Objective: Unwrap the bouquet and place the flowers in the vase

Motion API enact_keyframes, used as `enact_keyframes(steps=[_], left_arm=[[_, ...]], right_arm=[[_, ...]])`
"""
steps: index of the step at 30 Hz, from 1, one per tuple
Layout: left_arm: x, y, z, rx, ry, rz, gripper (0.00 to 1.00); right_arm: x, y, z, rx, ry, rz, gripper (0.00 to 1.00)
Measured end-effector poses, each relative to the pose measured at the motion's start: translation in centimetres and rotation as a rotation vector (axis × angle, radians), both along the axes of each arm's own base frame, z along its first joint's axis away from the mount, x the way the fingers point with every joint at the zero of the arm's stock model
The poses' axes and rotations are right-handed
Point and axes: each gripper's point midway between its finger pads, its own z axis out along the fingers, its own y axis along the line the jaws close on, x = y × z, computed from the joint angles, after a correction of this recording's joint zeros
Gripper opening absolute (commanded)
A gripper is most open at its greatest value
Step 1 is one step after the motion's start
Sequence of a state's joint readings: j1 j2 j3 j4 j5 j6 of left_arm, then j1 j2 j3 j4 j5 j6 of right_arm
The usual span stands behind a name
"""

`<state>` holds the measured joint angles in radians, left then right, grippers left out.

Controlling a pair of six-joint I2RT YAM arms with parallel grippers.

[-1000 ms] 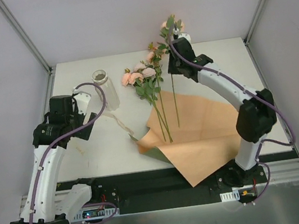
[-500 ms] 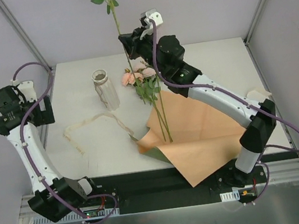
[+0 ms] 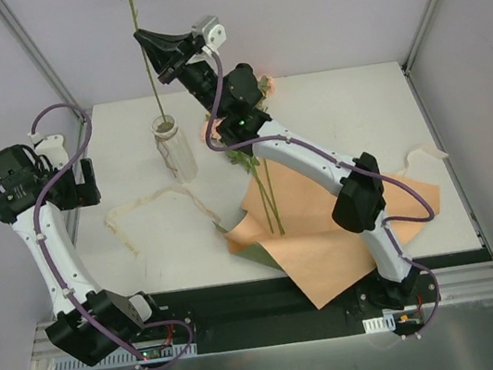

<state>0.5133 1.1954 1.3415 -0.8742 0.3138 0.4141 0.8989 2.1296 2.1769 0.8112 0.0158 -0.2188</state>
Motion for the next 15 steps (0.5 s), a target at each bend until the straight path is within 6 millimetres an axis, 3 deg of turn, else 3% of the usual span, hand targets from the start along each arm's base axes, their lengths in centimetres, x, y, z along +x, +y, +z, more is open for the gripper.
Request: enact_keyframes(steps=[9, 15], left_arm=[[-0.1, 0.4, -0.2, 0.011, 0.005, -0.006, 0.98], [0.0, 0.3, -0.5, -0.003, 0.015, -0.013, 0.98]], right_arm=[[-0.3, -0.7, 2.2, 0.066, -0.076, -0.008, 0.0], [0.6, -0.8, 0.9, 0.068, -0.082, -0.02, 0.0]])
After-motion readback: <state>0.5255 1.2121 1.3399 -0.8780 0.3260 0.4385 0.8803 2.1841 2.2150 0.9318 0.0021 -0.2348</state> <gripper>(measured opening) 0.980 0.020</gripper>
